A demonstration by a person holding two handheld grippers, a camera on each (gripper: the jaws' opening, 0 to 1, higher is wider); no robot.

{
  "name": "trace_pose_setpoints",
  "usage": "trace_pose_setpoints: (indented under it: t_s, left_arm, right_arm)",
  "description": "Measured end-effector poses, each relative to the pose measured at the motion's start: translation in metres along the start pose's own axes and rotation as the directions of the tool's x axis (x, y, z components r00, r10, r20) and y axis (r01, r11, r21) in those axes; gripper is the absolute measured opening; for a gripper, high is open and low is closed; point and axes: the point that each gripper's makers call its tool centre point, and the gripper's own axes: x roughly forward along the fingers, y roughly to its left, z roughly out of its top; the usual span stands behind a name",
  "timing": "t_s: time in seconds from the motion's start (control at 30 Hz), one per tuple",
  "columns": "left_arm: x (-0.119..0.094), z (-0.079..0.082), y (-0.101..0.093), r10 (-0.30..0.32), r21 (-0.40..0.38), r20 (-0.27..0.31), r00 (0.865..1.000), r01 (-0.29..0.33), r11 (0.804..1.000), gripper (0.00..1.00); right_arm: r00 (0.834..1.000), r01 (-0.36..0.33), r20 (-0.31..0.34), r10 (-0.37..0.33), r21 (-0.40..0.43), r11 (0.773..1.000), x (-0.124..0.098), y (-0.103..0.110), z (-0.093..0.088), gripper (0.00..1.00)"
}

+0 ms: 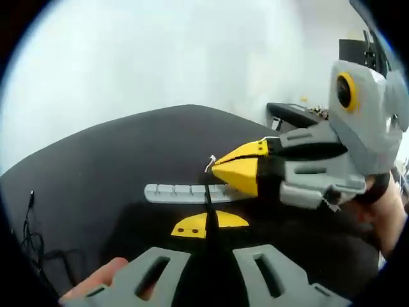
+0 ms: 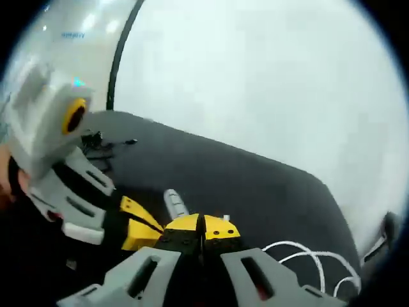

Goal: Grab the wires, straighten them and put them on the rack

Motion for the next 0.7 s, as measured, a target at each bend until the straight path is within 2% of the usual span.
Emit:
trace_pose_setpoints:
  t_s: [0.07,0.1,0.13,0.17,0.2,0.3,0.37,0.43,0.57,0.7]
  left_arm:
    - [0.0,0.0,0.002,-0.016,-0.03,0.0,1.0,0.016,0.999,0.0]
    - [0.0,0.0,0.002,-0.016,-0.032,-0.001,1.0,0.016,0.999,0.0]
    - [0.0,0.0,0.0,-0.015,-0.03,-0.001,1.0,0.015,0.999,0.0]
    - [0.0,0.0,0.0,-0.011,-0.021,0.001,1.0,0.011,1.0,0.0]
    - [0.0,0.0,-0.001,-0.008,-0.017,0.002,1.0,0.008,1.0,0.0]
    - [0.0,0.0,-0.001,-0.006,-0.003,0.008,1.0,0.006,1.0,0.0]
    - [-0.001,0.0,-0.001,-0.008,-0.013,0.011,1.0,0.008,1.0,0.0]
    - [-0.001,0.0,-0.001,-0.013,-0.017,0.014,1.0,0.013,1.0,0.0]
    - [-0.001,0.0,0.0,-0.026,-0.03,0.015,1.0,0.026,0.999,0.0]
    - [-0.002,-0.001,-0.002,-0.016,-0.007,0.018,1.0,0.016,1.0,0.0]
  right_arm:
    - [1.0,0.007,0.01,-0.006,-0.088,0.996,0.006,0.006,-0.004,0.0]
    - [1.0,0.023,-0.003,-0.023,-0.097,0.995,0.009,0.005,-0.009,0.0]
    - [0.999,0.025,-0.036,-0.028,-0.081,0.996,0.011,0.005,-0.017,0.0]
    - [1.0,0.022,0.001,-0.022,-0.028,0.999,0.012,0.003,-0.01,0.0]
    - [0.999,0.034,-0.019,-0.034,0.025,0.999,0.012,0.0,-0.011,0.0]
    - [0.999,0.04,-0.029,-0.04,-0.007,0.999,0.013,-0.001,-0.011,0.0]
    - [0.999,0.047,-0.025,-0.047,0.005,0.999,0.015,-0.002,-0.01,0.0]
    - [0.997,0.075,-0.027,-0.075,-0.022,0.997,0.015,-0.009,-0.01,0.0]
    - [0.997,0.061,-0.037,-0.061,-0.018,0.998,0.016,-0.007,-0.011,0.0]
    - [0.997,0.05,-0.064,-0.05,-0.003,0.999,0.017,-0.007,-0.014,0.0]
